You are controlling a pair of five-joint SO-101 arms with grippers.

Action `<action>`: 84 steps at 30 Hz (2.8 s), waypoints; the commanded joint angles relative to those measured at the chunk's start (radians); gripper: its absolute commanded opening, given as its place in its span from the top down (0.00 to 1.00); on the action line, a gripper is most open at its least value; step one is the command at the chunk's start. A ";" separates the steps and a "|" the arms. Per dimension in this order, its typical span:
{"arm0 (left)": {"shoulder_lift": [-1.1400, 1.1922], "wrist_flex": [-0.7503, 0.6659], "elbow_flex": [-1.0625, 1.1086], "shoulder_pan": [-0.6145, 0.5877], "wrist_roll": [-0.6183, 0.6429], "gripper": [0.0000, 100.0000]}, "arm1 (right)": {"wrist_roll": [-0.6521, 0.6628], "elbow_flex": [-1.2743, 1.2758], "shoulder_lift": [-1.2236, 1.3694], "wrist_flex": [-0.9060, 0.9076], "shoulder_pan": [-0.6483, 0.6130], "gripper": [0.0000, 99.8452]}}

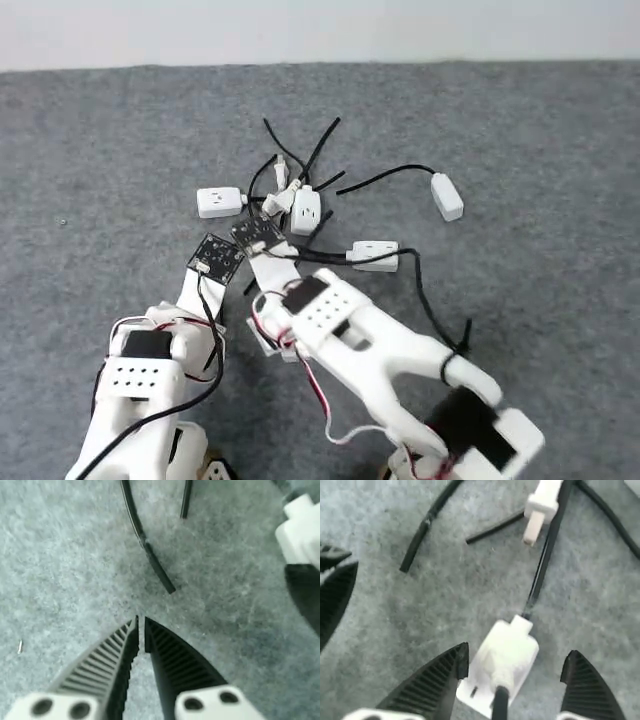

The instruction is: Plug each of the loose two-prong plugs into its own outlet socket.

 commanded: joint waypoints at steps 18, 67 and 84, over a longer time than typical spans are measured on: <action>-0.017 -0.032 -0.048 -0.074 0.012 0.98 | 0.095 -0.118 0.076 0.176 0.119 0.99; 1.181 0.068 -1.271 0.600 -0.212 0.72 | 0.713 -0.014 -0.110 -0.022 1.755 0.75; 1.554 0.120 -1.715 0.585 -0.262 0.73 | 0.712 0.098 -0.111 -0.174 1.704 0.75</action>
